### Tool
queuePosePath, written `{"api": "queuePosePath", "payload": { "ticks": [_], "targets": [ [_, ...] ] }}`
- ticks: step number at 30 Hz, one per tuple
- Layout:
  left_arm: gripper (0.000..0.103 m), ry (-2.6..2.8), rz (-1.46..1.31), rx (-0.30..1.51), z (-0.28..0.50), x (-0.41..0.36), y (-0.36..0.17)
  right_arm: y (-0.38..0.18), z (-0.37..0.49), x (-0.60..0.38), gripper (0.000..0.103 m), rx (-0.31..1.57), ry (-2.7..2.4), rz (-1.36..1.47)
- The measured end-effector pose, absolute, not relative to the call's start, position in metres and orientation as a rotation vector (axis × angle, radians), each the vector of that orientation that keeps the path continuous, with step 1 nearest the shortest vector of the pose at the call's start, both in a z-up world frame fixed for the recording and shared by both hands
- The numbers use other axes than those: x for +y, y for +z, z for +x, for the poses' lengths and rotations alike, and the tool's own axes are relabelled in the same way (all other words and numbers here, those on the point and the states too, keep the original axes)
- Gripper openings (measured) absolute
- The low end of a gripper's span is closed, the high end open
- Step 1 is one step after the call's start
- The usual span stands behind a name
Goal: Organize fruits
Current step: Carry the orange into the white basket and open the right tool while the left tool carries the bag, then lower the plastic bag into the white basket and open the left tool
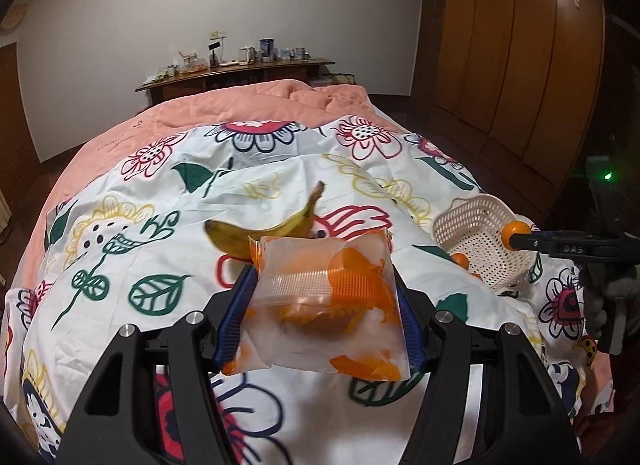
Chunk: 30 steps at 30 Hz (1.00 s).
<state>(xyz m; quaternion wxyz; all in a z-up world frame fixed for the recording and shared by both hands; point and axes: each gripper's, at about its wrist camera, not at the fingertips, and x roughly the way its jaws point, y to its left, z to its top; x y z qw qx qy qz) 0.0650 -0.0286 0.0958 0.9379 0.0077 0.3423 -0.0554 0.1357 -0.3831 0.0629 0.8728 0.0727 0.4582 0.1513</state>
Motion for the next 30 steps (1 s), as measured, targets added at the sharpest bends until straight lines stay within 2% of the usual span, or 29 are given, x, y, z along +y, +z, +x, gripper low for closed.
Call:
{"api": "queuePosePath", "payload": {
  "ticks": [12,30],
  "targets": [
    [0.065,-0.169,0.108,0.723,0.080,-0.084,0.100,0.017,0.149,-0.411,0.043,1.005,0.227,0.173],
    [0.065,-0.316,0.186,0.774,0.124,-0.164,0.095,0.030,0.128,-0.439,0.044,0.908,0.239,0.252]
  ]
}}
